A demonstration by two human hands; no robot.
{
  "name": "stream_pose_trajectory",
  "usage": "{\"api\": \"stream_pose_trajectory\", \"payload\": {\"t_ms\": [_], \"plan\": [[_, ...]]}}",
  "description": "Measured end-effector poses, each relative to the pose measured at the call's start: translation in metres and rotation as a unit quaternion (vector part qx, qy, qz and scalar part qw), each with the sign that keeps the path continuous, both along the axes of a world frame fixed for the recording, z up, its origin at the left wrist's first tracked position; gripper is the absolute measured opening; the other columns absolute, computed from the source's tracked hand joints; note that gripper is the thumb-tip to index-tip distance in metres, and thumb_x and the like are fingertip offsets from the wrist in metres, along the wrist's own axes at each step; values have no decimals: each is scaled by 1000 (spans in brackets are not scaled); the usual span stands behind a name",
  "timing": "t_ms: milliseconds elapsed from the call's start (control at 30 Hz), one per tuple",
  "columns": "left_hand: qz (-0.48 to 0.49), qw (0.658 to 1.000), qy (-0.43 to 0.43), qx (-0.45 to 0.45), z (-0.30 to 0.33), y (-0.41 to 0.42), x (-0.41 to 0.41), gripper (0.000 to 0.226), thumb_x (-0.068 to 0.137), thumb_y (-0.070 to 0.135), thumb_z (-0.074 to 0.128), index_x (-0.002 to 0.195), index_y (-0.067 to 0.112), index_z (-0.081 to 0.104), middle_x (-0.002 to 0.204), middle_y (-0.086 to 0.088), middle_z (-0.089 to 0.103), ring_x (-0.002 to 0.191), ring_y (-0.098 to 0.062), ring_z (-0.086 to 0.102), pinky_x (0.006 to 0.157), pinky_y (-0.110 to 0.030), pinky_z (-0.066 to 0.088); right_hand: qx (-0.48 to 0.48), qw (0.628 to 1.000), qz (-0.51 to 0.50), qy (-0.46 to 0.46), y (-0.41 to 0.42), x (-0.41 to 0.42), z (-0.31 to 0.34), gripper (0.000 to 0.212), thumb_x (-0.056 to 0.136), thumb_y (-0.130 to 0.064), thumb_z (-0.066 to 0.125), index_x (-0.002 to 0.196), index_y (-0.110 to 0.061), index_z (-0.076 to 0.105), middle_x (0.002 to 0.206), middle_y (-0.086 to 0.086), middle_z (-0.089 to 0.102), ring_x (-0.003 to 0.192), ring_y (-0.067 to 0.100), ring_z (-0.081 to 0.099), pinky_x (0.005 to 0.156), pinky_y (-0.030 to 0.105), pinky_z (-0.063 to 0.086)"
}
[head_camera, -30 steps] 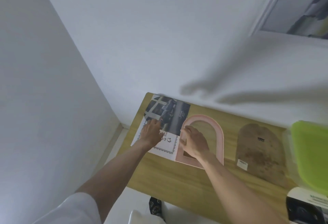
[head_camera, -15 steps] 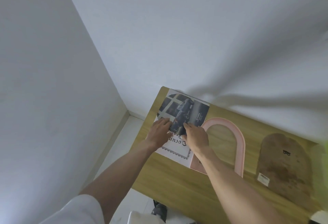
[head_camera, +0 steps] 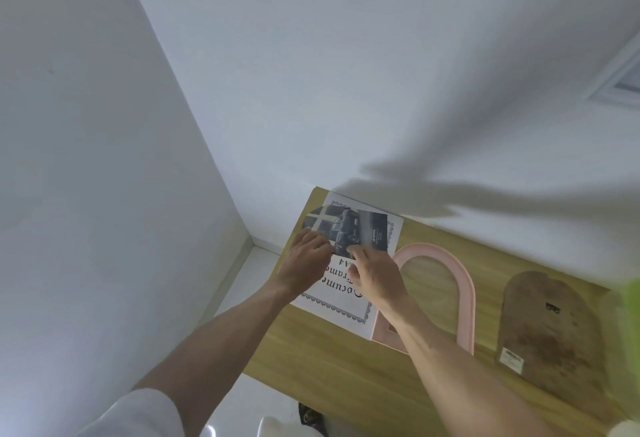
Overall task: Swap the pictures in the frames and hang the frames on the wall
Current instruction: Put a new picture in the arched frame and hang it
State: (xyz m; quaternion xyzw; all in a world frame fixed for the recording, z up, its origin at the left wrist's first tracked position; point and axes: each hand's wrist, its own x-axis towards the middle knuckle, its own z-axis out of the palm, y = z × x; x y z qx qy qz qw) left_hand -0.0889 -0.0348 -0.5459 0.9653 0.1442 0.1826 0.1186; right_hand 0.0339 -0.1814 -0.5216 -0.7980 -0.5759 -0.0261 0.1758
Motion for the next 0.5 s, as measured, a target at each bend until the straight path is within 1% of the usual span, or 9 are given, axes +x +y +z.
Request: {"api": "stream_pose_trajectory", "payload": {"t_ms": [67,100,200,233,300,367,400,467,500], "plan": [[-6,999,-35,-12,15,2,3,9,79,14,78,87,16,74,86,4,71,89,-20,65,95,-30,43,37,999,-10,12,3,-1,11,36,72,0,79,106,-10,70,85,3,72,62,22,67,53,30,53],[0,998,-49,-28,24,2,4,13,79,17,78,92,17,74,89,4,71,92,-20,64,94,-29,42,50,998,-17,28,3,0,15,38,77,1,75,111,-13,68,88,2,71,64,22,67,52,30,53],[50,994,-62,-70,50,8,9,34,79,27,79,110,15,71,101,1,73,102,-23,63,97,-31,42,88,994,-38,46,-1,6,34,43,87,1,63,122,-24,61,94,-2,68,71,16,64,56,29,54],[68,992,-59,-92,59,9,11,40,80,30,79,115,15,69,105,0,72,105,-24,63,99,-33,41,103,993,-44,48,-4,10,42,43,88,0,60,124,-25,60,96,-2,68,74,16,64,59,29,54],[102,979,-58,-167,77,13,17,50,79,39,78,121,17,64,108,2,71,105,-19,61,98,-31,40,136,986,-58,78,-12,20,55,42,92,-3,54,126,-27,59,103,-3,68,82,15,64,67,28,54],[127,956,-74,-253,95,14,26,56,73,45,81,120,20,64,108,5,70,101,-13,61,92,-27,45,165,971,-81,151,-22,31,66,42,93,-3,51,127,-27,59,111,-8,67,91,11,64,77,26,53],[134,942,-84,-297,102,15,30,56,70,44,84,117,20,65,105,5,71,98,-12,63,89,-25,48,182,957,-100,202,-28,35,73,43,93,-2,51,125,-28,60,112,-11,67,92,9,63,80,24,51],[135,913,-95,-373,118,11,38,53,64,41,89,109,22,68,93,5,72,89,-12,66,80,-23,50,209,916,-153,305,-41,43,83,44,91,-1,53,120,-33,62,102,-13,69,87,7,63,77,20,49],[134,902,-91,-401,124,8,42,51,63,42,89,105,24,69,89,6,72,85,-11,67,76,-22,50,217,894,-178,349,-47,46,86,43,91,-2,54,117,-35,63,94,-10,69,83,8,63,74,21,48]]}}
